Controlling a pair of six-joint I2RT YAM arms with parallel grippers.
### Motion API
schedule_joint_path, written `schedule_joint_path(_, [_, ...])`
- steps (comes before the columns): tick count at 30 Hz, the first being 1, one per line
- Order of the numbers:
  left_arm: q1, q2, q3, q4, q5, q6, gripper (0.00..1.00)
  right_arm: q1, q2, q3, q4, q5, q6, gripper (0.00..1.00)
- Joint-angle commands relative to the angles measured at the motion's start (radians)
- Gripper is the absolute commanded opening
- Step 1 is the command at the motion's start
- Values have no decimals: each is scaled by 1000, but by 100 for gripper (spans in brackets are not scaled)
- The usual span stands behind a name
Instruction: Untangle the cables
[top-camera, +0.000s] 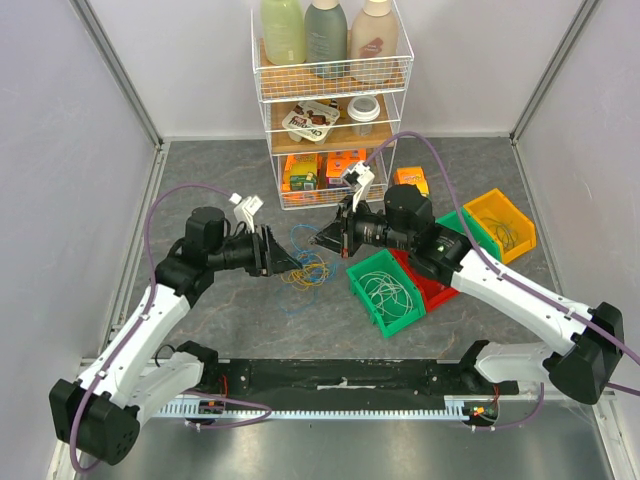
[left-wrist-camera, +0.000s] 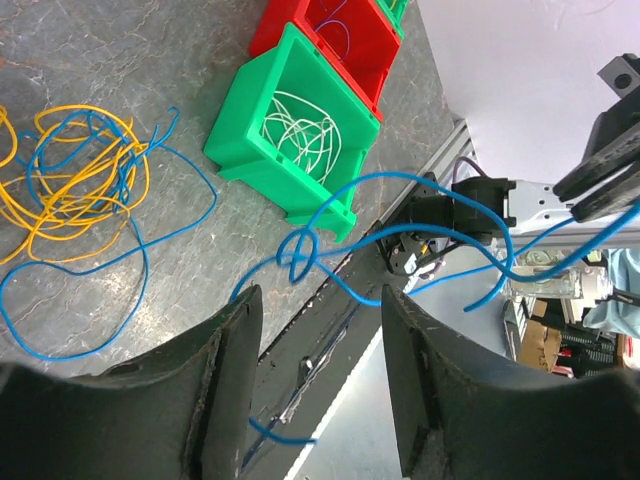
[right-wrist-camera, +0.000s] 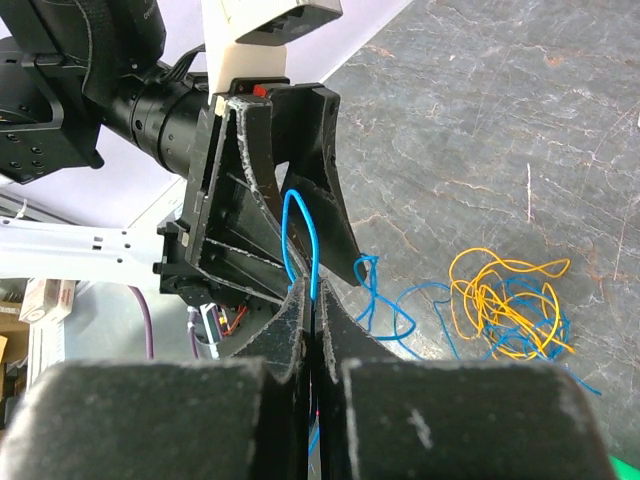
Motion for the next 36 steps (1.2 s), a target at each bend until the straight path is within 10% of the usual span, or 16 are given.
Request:
schedule_joint_path(1, [-2,-14,-4,-23,-6,46,56,-2,-33,45,35,-18,6,0])
schedule_joint_path(8, [-4,-8,12,-61,-49,57,42,-2,-41,49,26,-20,-4,0])
schedule_joint_path(19, [-2,-260,42,-135,-269,63,66,-2,-44,57,-2,-21,-27,0])
schedule_joint_path(26, [-1,-99,61,-230,-332,48,66,-2,-55,63,-5,-36,-31,0])
schedule_joint_path(36, [-1,-42,-13,-75,-60,5,49,-2,-64,51,-6,-39,-36,0])
